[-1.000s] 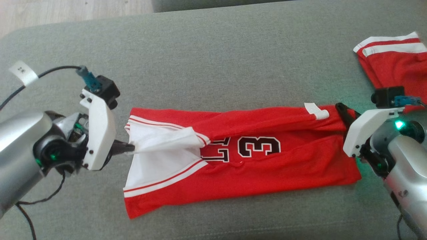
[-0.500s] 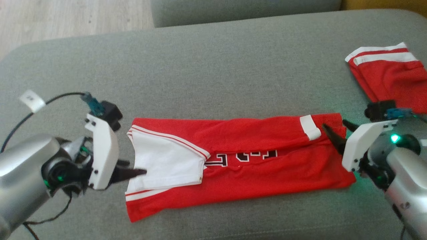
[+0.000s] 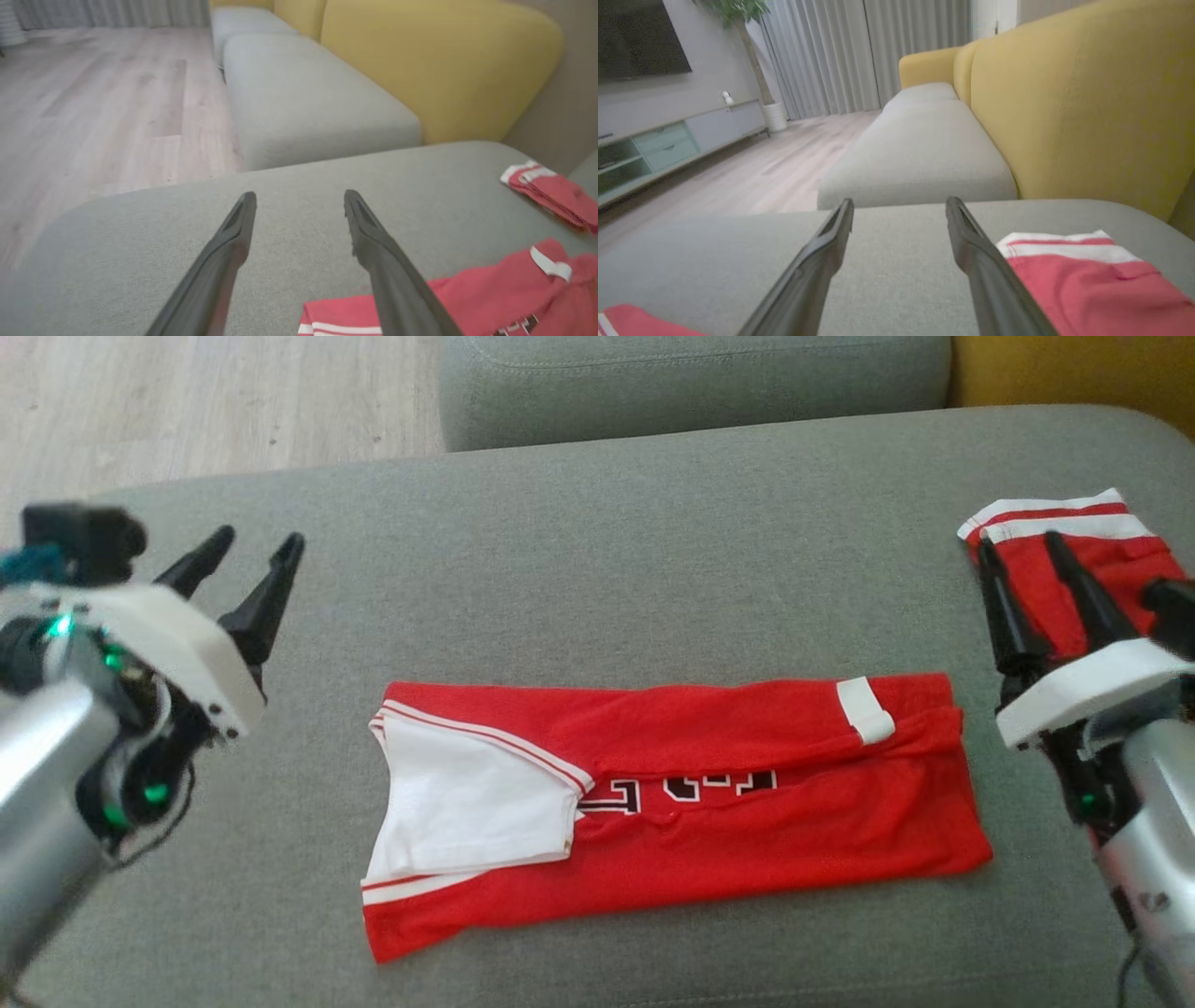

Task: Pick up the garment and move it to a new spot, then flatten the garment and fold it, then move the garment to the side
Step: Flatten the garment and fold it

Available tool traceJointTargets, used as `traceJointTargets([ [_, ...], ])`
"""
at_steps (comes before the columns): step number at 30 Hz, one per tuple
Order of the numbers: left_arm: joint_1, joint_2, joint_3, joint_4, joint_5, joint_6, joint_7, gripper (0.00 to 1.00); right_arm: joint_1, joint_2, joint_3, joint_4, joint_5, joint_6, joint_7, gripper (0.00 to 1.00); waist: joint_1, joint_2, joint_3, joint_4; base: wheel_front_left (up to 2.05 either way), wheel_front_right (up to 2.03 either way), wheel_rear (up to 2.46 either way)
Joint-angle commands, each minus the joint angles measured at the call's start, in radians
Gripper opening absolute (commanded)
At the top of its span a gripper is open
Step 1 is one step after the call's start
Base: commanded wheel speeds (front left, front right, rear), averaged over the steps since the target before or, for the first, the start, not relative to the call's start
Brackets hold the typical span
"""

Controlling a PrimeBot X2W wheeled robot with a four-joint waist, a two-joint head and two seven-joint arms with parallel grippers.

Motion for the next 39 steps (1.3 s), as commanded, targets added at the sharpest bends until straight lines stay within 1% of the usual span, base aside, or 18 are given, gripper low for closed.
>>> traceJointTargets([
  [1, -0.01, 0.026, 0.071, -0.023, 0.007, 0.023, -0.053, 1.0, -0.002, 0.003, -0.013, -0.053, -0.024, -0.001, -0.034, 1.0, 0.0001, -0.0001, -0.001, 0.002, 0.0, 0.0, 0.0],
  [2, 0.012, 0.023, 0.086, -0.03, 0.006, 0.045, -0.1, 1.0, 0.008, 0.013, -0.032, -0.075, -0.044, -0.001, -0.052, 1.0, 0.0001, -0.0001, -0.003, 0.004, 0.0, 0.0, 0.0],
  [4, 0.056, 0.022, 0.115, -0.048, 0.006, 0.083, -0.16, 1.0, 0.035, 0.04, -0.077, -0.127, -0.067, -0.001, -0.077, 1.0, 0.0001, -0.0001, -0.005, 0.007, 0.0, 0.0, 0.0],
  [8, 0.15, 0.01, 0.198, -0.09, 0.029, 0.148, -0.199, 1.0, 0.108, 0.083, -0.146, -0.209, -0.126, -0.001, -0.094, 1.0, 0.0001, -0.0001, -0.009, 0.014, 0.0, 0.0, 0.0],
  [11, 0.244, -0.039, 0.337, -0.136, 0.105, 0.19, -0.202, 1.0, 0.177, 0.114, -0.2, -0.254, -0.172, -0.001, -0.1, 1.0, 0.0001, -0.0001, -0.011, 0.018, 0.0, 0.0, 0.0],
  [14, 0.379, -0.12, 0.477, -0.175, 0.192, 0.202, -0.202, 1.0, 0.249, 0.147, -0.247, -0.268, -0.213, -0.001, -0.097, 1.0, 0.0001, -0.0001, -0.011, 0.019, 0.0, 0.0, 0.0],
  [16, 0.463, -0.181, 0.567, -0.204, 0.263, 0.202, -0.202, 1.0, 0.289, 0.167, -0.27, -0.271, -0.238, -0.001, -0.089, 1.0, 0.0001, -0.0001, -0.01, 0.019, 0.0, 0.0, 0.0],
  [19, 0.571, -0.269, 0.667, -0.241, 0.359, 0.191, -0.202, 1.0, 0.328, 0.193, -0.299, -0.276, -0.265, -0.001, -0.071, 1.0, 0.0001, -0.0001, -0.002, 0.017, 0.0, 0.0, 0.0],
  [21, 0.622, -0.314, 0.699, -0.249, 0.414, 0.174, -0.202, 1.0, 0.34, 0.205, -0.312, -0.28, -0.277, -0.001, -0.057, 1.0, 0.0001, -0.0001, 0.004, 0.017, 0.0, 0.0, 0.0],
  [24, 0.651, -0.363, 0.734, -0.247, 0.471, 0.135, -0.202, 1.0, 0.341, 0.211, -0.319, -0.285, -0.292, -0.001, -0.034, 1.0, 0.0001, -0.0001, 0.012, 0.022, 0.0, 0.0, 0.0],
  [27, 0.659, -0.395, 0.751, -0.232, 0.506, 0.103, -0.202, 1.0, 0.325, 0.217, -0.329, -0.269, -0.299, -0.001, 0.01, 1.0, 0.0001, -0.0001, 0.018, 0.024, 0.0, 0.0, 0.0],
  [29, 0.661, -0.411, 0.761, -0.221, 0.52, 0.086, -0.202, 1.0, 0.302, 0.22, -0.339, -0.231, -0.308, -0.001, 0.074, 1.0, 0.0001, -0.0001, 0.02, 0.025, 0.0, 0.0, 0.0],
  [31, 0.661, -0.424, 0.763, -0.206, 0.53, 0.07, -0.202, 1.0, 0.274, 0.237, -0.364, -0.185, -0.301, -0.001, 0.144, 1.0, 0.0001, -0.0001, 0.022, 0.027, 0.0, 0.0, 0.0],
  [35, 0.657, -0.445, 0.76, -0.173, 0.547, 0.047, -0.202, 1.0, 0.223, 0.26, -0.427, -0.082, -0.329, -0.001, 0.284, 1.0, 0.0001, -0.0001, 0.024, 0.04, 0.0, 0.0, 0.0],
  [39, 0.651, -0.457, 0.768, -0.146, 0.555, 0.03, -0.202, 1.0, 0.193, 0.283, -0.472, -0.015, -0.348, -0.001, 0.378, 1.0, 0.0001, -0.0001, 0.028, 0.057, 0.0, 0.0, 0.0],
])
